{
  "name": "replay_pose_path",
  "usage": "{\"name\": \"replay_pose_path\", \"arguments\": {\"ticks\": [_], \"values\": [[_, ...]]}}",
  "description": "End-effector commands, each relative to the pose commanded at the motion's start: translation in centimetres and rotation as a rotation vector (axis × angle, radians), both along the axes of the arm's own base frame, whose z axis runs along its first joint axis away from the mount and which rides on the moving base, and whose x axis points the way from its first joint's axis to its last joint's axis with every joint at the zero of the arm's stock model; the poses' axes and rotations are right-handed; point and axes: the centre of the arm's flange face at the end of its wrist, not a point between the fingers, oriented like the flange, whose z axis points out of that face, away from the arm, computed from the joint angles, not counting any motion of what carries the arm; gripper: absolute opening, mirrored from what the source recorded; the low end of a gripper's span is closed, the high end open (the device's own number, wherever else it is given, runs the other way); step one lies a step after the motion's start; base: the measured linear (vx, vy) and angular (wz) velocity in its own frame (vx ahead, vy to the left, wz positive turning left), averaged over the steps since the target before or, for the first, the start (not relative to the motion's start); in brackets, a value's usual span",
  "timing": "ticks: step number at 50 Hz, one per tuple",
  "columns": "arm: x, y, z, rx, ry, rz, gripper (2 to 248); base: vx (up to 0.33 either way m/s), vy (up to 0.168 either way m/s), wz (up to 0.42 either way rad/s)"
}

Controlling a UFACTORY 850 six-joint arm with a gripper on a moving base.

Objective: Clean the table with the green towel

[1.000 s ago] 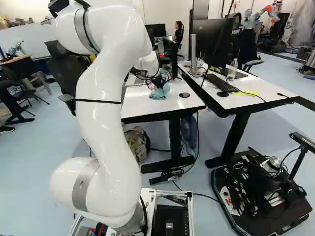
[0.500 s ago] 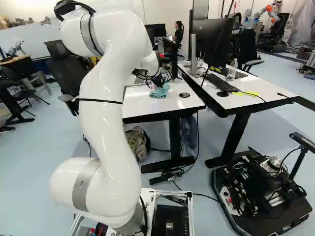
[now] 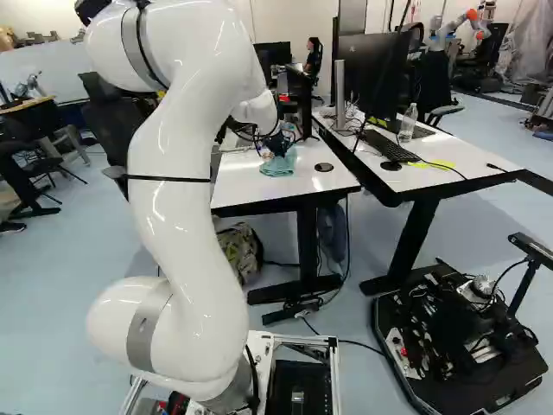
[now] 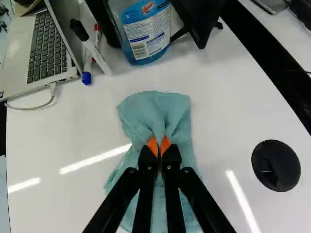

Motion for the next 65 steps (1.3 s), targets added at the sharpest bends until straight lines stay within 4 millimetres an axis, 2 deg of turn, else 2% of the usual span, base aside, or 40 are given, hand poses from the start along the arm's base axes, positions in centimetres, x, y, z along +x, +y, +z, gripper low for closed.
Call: {"name": "replay_pose_path", "arguments": {"ticks": [12,43,65], "values": [[0.5,0.0,0.0,0.0,-0.004,0.001,27,0.0,0.0,0.0],[4.1,0.4,-0.5,-0.002,-0.038,0.01,27,0.0,0.0,0.0],[3.8,0.4,-0.4,-0.002,-0.034,0.009,27,0.0,0.0,0.0]]}}
